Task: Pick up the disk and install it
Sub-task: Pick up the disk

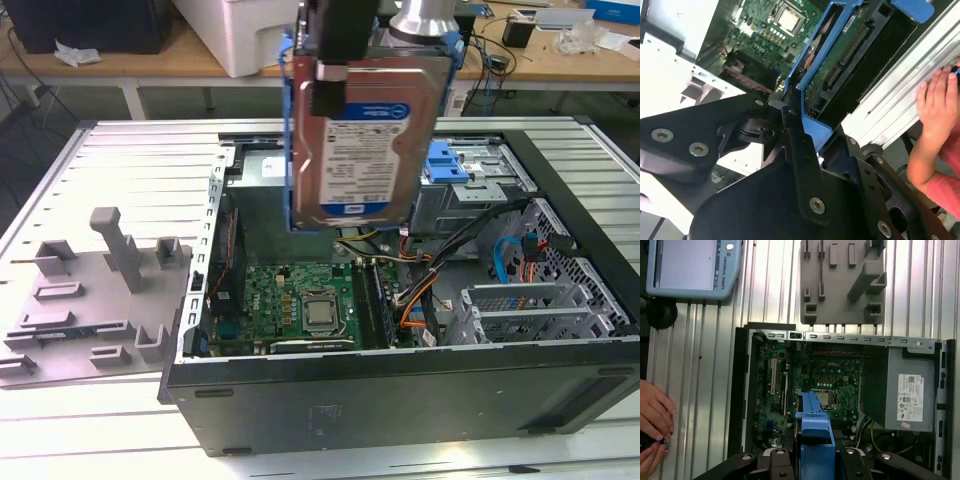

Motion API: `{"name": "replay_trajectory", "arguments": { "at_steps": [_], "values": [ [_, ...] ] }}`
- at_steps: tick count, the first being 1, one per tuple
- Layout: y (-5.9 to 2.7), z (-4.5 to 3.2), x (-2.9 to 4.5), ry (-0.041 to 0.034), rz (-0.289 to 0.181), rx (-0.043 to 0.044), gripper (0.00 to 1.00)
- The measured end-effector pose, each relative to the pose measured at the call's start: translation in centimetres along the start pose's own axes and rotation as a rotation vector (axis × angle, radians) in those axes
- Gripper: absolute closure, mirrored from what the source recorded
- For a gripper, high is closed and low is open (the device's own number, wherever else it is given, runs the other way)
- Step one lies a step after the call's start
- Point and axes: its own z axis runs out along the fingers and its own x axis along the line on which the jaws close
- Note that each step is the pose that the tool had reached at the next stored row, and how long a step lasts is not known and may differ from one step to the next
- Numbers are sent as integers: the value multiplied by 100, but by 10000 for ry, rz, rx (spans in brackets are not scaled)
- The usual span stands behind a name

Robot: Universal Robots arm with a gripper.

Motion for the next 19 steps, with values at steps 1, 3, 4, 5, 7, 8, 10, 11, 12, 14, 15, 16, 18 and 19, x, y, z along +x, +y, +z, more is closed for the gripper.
{"name": "replay_trajectory", "arguments": {
  "at_steps": [1,3,4,5,7,8,10,11,12,14,15,16,18,19],
  "values": [
    [-36,-2,13,-1,2,-7,63],
    [-138,-7,50,-2,-1,-23,63],
    [-173,-9,63,-3,0,-29,63],
    [-218,-12,79,-3,-1,-38,63],
    [-316,-17,114,-4,-1,-56,63],
    [-383,-20,137,-5,-2,-69,63],
    [-458,-23,161,-6,-2,-83,63],
    [-512,-25,178,-7,-3,-94,63],
    [-540,-27,187,-6,-5,-98,63],
    [-589,-29,200,-8,-4,-100,63],
    [-589,-29,200,-7,-2,-101,63],
    [-589,-29,201,-6,-2,-101,63],
    [-590,-30,201,-6,-3,-101,63],
    [-590,-29,201,-7,-4,-101,63]
  ]
}}
